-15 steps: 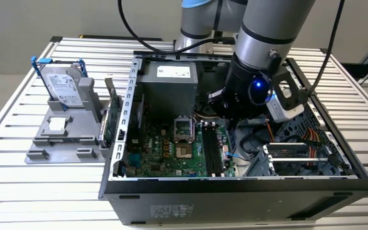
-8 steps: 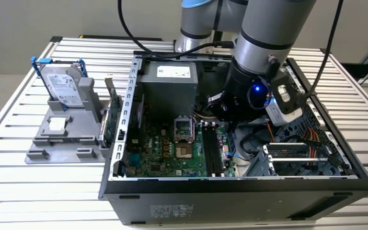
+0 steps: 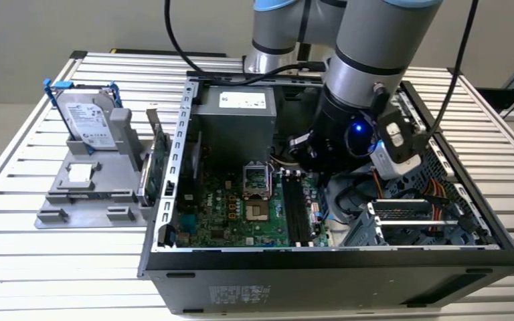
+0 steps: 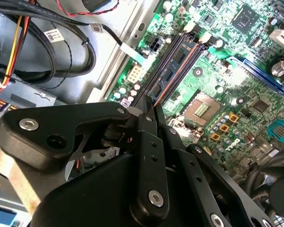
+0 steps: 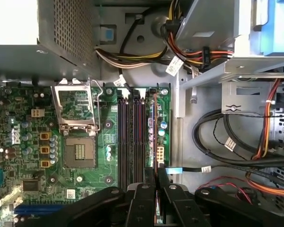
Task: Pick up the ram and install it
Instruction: 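Insert the ram into the slot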
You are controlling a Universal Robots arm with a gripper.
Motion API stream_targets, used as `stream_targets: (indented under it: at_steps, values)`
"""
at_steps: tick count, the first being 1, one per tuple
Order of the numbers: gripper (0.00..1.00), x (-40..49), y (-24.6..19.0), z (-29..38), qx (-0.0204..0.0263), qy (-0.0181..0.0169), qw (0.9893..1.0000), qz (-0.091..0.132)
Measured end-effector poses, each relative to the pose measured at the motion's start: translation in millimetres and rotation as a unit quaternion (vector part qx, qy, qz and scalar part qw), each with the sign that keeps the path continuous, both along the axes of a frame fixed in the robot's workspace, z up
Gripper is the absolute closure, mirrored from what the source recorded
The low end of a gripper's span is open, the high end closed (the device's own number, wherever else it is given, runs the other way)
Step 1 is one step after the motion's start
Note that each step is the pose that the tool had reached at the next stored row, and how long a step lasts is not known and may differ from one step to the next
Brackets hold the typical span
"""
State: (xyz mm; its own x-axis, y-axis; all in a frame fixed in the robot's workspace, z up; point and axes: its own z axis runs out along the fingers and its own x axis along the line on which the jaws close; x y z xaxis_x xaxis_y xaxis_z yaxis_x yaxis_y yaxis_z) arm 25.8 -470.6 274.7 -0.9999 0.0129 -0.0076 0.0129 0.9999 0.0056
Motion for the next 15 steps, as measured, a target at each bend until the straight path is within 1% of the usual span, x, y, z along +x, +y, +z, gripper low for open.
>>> stream_targets:
  at_steps: [4,11,15]
  values:
    - [1.00,-0.3,-0.2,-4.3,0.0000,0.0000,1.0000,0.000]
    - [1.00,-1.0,-1.6,-9.3,-0.0001,0.0000,1.0000,0.000]
    - [1.00,-1.4,-1.8,-14.0,0.0000,0.0000,1.0000,0.000]
